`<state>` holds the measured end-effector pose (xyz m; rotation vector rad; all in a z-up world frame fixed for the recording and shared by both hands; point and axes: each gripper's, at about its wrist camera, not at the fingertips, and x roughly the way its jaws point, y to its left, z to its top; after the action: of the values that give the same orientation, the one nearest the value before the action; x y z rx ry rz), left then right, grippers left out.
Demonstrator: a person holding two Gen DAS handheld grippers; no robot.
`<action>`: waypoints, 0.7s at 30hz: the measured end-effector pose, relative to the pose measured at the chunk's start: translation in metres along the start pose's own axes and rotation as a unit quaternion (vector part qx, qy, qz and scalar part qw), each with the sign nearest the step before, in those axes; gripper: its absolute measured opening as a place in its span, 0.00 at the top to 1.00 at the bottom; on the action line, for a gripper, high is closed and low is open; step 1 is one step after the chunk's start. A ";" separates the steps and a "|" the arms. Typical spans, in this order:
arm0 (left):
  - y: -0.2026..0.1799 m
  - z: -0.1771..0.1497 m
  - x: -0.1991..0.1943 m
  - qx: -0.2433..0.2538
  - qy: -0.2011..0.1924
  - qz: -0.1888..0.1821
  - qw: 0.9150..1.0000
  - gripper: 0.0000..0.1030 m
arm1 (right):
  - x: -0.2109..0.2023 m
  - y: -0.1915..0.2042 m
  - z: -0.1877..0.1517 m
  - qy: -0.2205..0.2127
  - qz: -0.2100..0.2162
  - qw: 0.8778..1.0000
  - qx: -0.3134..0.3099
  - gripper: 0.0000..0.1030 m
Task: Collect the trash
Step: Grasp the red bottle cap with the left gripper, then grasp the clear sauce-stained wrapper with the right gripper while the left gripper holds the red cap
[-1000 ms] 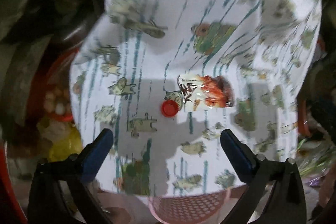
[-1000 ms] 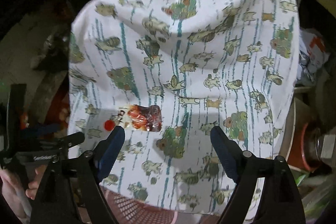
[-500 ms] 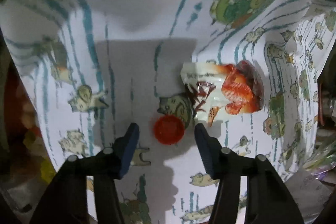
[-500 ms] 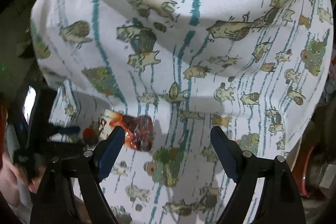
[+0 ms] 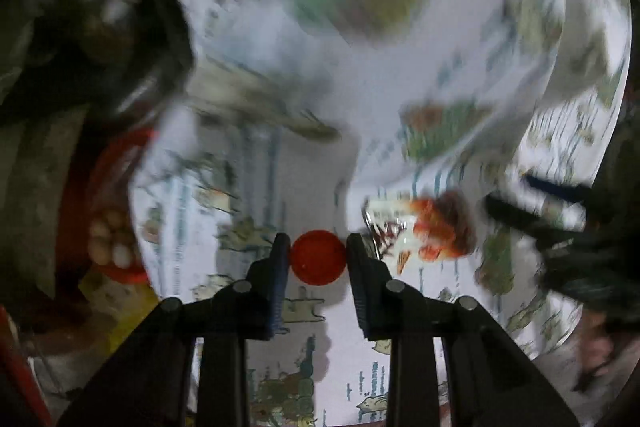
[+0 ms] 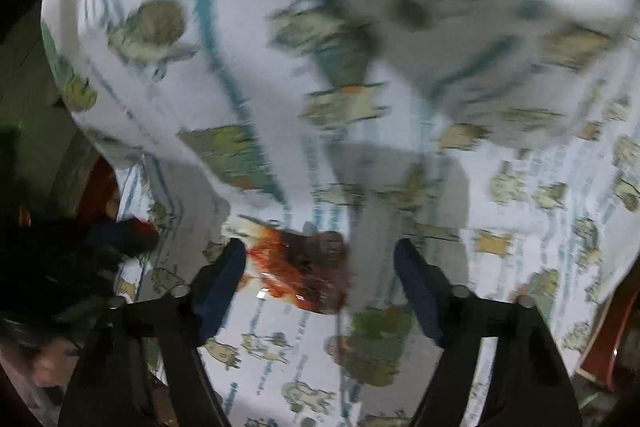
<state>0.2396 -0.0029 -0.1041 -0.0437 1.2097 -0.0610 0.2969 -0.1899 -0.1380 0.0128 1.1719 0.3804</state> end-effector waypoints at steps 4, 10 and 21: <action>0.019 0.005 -0.015 -0.014 -0.021 -0.003 1.000 0.74 | 0.031 0.007 0.001 0.006 0.003 1.000 -0.005 0.38; 0.030 0.010 -0.011 -0.022 -0.011 -0.005 1.000 0.74 | 0.063 -0.022 -0.002 0.052 0.021 0.996 0.069 0.48; 0.034 0.010 -0.022 -0.023 -0.027 -0.017 0.999 0.74 | 0.039 0.031 -0.056 0.129 0.023 0.987 -0.090 0.47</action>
<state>0.2415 0.0322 -0.0820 -0.1052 1.1569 -0.0618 0.2504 -0.1592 -0.1891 -0.1728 1.3902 0.5391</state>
